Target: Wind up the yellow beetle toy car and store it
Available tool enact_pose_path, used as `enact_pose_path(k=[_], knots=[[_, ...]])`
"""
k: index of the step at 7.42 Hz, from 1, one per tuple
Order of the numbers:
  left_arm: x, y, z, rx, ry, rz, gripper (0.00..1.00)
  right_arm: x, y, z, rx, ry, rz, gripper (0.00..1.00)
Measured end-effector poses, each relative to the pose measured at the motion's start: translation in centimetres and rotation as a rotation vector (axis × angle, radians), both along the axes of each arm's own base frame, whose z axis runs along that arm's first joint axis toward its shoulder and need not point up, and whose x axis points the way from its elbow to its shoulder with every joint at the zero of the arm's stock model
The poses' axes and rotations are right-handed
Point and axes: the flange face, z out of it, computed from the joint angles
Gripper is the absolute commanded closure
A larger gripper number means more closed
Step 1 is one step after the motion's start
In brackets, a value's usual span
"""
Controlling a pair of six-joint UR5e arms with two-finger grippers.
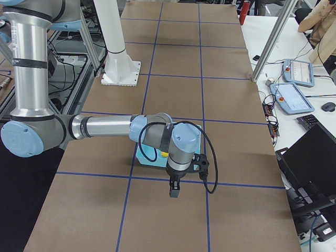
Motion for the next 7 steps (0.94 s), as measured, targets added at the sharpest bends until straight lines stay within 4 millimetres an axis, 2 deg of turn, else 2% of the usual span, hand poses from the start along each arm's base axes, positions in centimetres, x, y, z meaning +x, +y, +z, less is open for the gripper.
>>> enact_pose_path(k=[1, 2, 3, 7], knots=[[0.0, 0.0, 0.0, 0.0, 0.0, 0.0, 0.0, 0.0, -0.2, 1.8, 0.006, 0.006, 0.024, 0.0], [0.0, 0.0, 0.0, 0.0, 0.0, 0.0, 0.0, 0.0, -0.4, 2.6, 0.014, 0.01, 0.037, 0.0], [0.0, 0.0, 0.0, 0.0, 0.0, 0.0, 0.0, -0.2, -0.8, 2.6, 0.023, 0.012, 0.042, 0.0], [0.0, 0.0, 0.0, 0.001, 0.001, 0.0, 0.0, -3.0, -2.4, -0.4, 0.041, 0.018, 0.049, 0.0]])
